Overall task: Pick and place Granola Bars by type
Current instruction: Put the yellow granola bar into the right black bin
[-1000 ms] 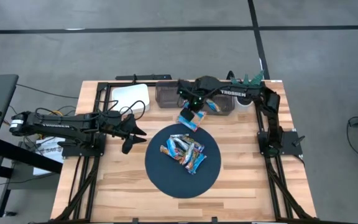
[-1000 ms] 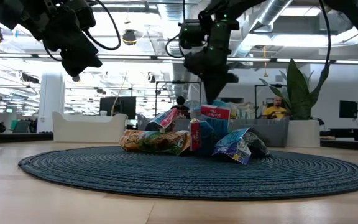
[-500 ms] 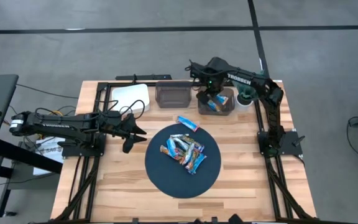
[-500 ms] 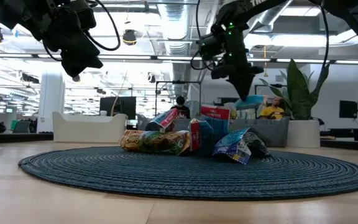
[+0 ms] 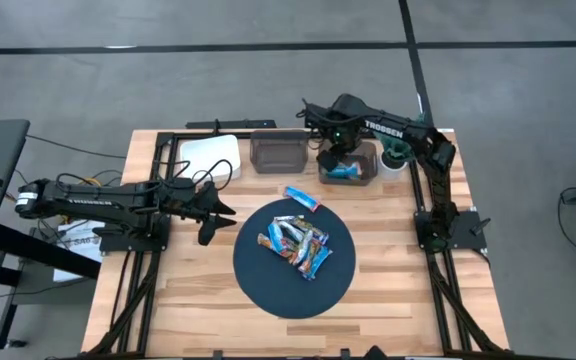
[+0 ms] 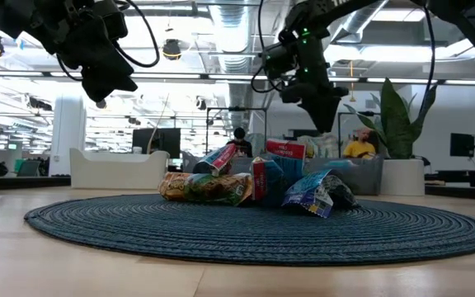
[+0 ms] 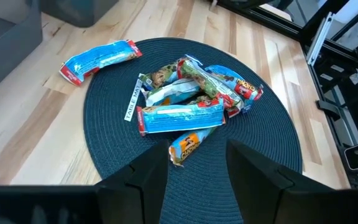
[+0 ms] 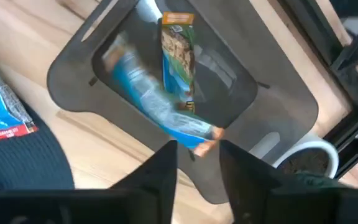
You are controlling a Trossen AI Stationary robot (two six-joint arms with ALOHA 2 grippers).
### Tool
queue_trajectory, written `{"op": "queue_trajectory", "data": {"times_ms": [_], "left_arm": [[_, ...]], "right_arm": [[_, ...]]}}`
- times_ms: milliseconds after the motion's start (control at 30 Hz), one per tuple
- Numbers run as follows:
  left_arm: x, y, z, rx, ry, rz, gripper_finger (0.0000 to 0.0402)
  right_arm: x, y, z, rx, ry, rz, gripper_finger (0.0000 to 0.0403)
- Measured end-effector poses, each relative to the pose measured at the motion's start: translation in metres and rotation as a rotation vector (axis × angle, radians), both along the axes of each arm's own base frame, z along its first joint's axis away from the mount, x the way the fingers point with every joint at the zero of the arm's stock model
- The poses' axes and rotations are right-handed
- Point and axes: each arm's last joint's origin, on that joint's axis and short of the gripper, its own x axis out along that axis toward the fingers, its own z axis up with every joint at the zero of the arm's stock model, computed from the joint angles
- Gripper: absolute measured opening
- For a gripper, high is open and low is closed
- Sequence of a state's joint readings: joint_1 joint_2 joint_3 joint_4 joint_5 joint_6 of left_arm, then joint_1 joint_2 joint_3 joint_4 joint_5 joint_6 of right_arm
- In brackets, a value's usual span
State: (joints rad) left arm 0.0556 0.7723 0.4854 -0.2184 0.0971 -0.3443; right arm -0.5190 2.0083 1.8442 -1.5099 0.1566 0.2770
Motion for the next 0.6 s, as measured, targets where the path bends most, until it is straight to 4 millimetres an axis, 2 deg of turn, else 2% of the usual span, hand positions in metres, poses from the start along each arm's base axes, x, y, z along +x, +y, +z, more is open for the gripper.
{"op": "queue_trajectory", "data": {"times_ms": [167, 300, 433, 600], "left_arm": [[0.0, 0.0, 0.0, 0.0, 0.0, 0.0, 0.0153], [0.0, 0.0, 0.0, -0.011, 0.0, 0.008, 0.0153], [0.0, 0.0, 0.0, -0.042, 0.002, 0.028, 0.0153], [0.0, 0.0, 0.0, -0.072, 0.003, 0.051, 0.0153]], "right_arm": [[0.007, 0.019, 0.007, 0.005, -0.035, 0.199, 0.0148], [0.002, 0.047, 0.026, -0.024, -0.239, 0.33, 0.015], [-0.025, 0.084, 0.035, -0.017, -0.455, 0.414, 0.0137], [-0.056, 0.129, 0.03, 0.038, -0.76, 0.414, 0.0121]]}}
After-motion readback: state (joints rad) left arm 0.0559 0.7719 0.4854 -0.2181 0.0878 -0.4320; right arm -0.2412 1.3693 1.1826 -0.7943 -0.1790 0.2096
